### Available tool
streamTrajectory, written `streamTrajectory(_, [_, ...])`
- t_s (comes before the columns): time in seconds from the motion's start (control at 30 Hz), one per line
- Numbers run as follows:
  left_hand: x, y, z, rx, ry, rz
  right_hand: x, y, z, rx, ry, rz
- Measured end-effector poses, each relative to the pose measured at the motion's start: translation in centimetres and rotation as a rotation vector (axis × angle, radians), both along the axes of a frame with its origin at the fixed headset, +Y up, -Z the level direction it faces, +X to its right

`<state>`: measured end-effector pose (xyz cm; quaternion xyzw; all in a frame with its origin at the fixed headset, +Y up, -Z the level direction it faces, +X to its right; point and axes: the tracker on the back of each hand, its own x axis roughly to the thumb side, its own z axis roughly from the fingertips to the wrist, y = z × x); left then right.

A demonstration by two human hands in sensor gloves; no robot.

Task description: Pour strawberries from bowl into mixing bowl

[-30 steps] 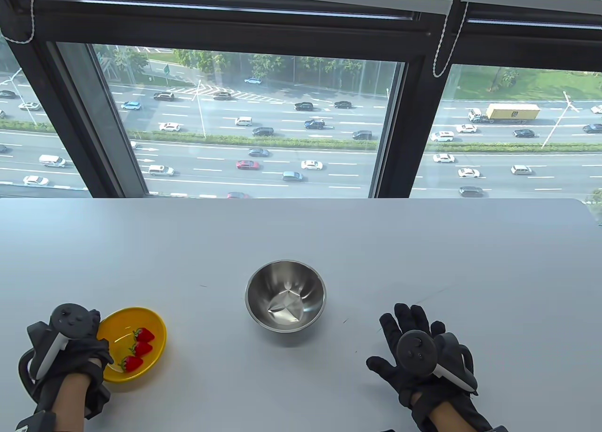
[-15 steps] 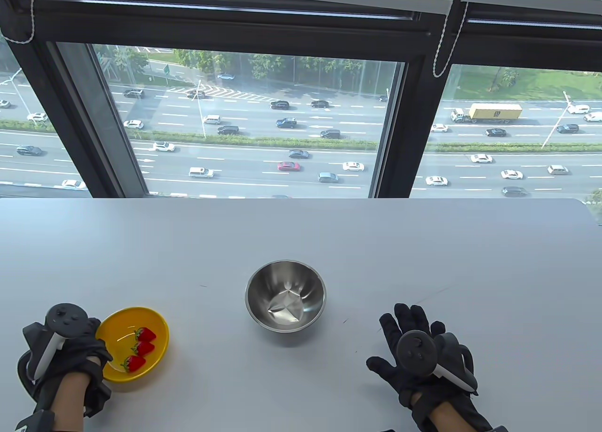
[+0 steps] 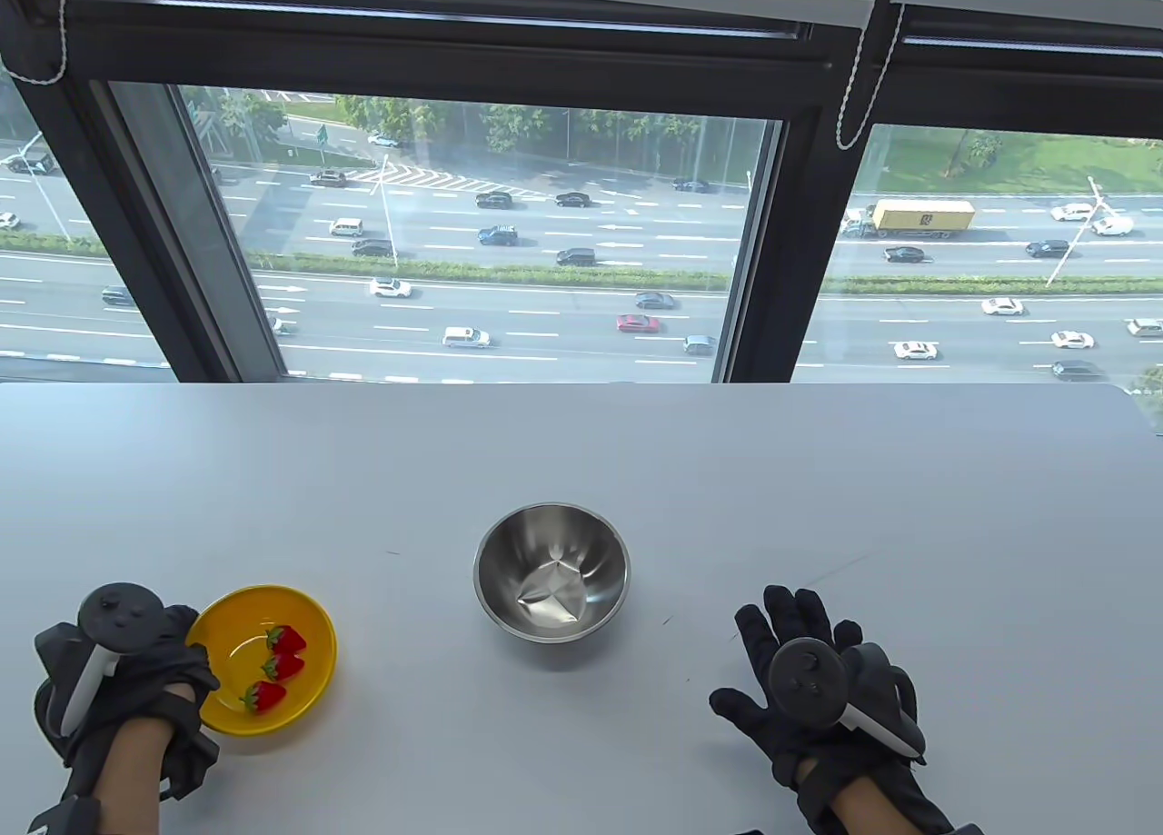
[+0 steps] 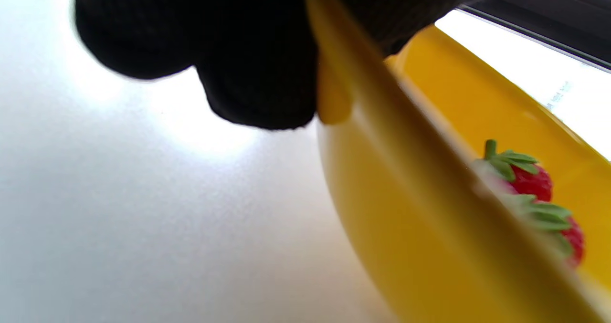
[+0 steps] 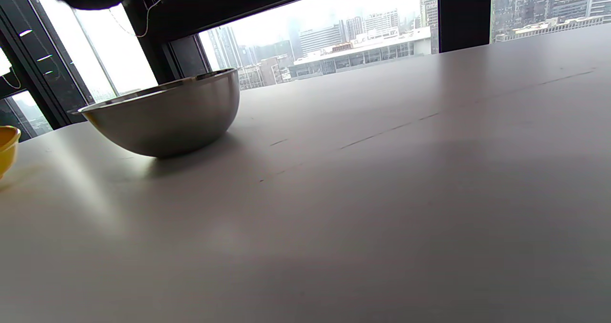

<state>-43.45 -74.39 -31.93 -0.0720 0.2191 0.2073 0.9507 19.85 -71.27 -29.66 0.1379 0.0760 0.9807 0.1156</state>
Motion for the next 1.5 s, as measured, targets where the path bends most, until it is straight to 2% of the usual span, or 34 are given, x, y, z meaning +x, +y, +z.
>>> streamTrajectory(0.3, [2.2,2.1,-0.1,0.098,-0.028,0.000,-0.1,0.0,0.0,-0.003,0.005,0.008])
streamTrajectory(0.57, [4.5,4.3,-0.6,0.139,-0.047,0.013,0.0,0.0,0.1,0.002,0.006,0.001])
streamTrajectory(1.17, [13.1,8.1,-4.2,0.171,-0.157,0.006,0.3,0.0,0.0,0.001,0.003,-0.016])
streamTrajectory(1.5, [17.7,9.0,-6.2,0.189,-0.182,0.005,0.6,0.0,-0.1,-0.005,-0.004,-0.027])
